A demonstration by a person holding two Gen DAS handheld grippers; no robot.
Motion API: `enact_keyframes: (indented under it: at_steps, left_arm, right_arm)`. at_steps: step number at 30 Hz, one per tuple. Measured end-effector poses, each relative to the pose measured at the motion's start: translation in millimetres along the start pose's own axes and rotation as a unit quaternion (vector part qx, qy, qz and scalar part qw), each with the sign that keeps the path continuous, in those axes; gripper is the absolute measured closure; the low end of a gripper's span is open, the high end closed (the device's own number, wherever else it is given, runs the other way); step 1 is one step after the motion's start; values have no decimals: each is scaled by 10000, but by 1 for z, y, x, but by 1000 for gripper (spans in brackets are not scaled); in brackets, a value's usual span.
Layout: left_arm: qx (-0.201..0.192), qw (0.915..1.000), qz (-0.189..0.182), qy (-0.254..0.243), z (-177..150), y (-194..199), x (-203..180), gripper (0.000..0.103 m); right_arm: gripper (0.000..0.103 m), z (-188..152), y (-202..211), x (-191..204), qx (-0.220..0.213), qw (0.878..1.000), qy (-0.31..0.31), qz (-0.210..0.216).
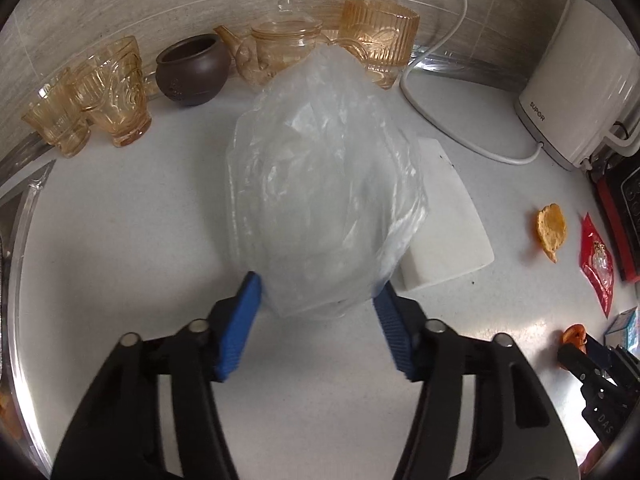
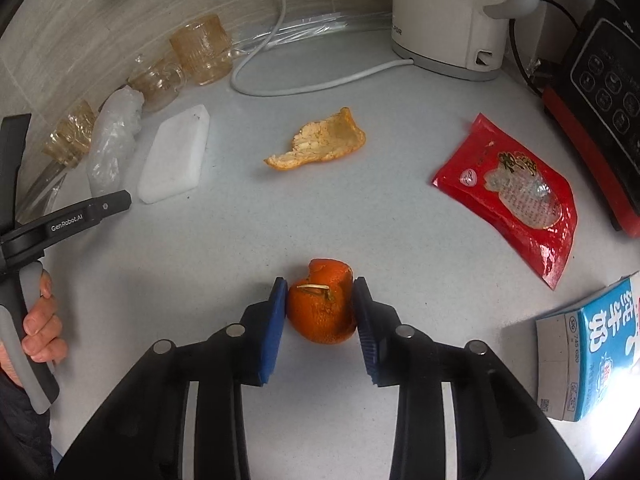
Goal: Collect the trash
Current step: 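Grasp the clear plastic bag with the left tool while the right tool grasps the tangerine, then drop the plastic bag into the green basket with the left tool while the right tool drops the tangerine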
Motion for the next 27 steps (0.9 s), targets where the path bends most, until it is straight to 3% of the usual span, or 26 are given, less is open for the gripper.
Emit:
enact_keyframes:
  at_steps: [12, 20, 27]
  left_arm:
    - [-160, 9998, -94, -37, 3, 6, 11, 97]
    - [-488, 9983, -310, -89, -5, 28, 20, 101]
    - [-813, 9950, -508, -281, -32, 79, 21, 101]
  right_arm:
    - [73, -3, 3, 2, -25, 10000, 24, 4]
    - [73, -5, 7, 1, -75, 10000, 3, 57]
    - [73, -16, 33, 8, -264, 9995, 81, 162]
Point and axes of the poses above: each gripper's, at about its wrist camera, not at the fingertips, and y roughly against the way its jaws point, x to its left, z to its top, the point moved 3 cm from there along -y, roughly the way its jaws point, and after that the axes turned 5 degrees about x, right-handed, at the moved point
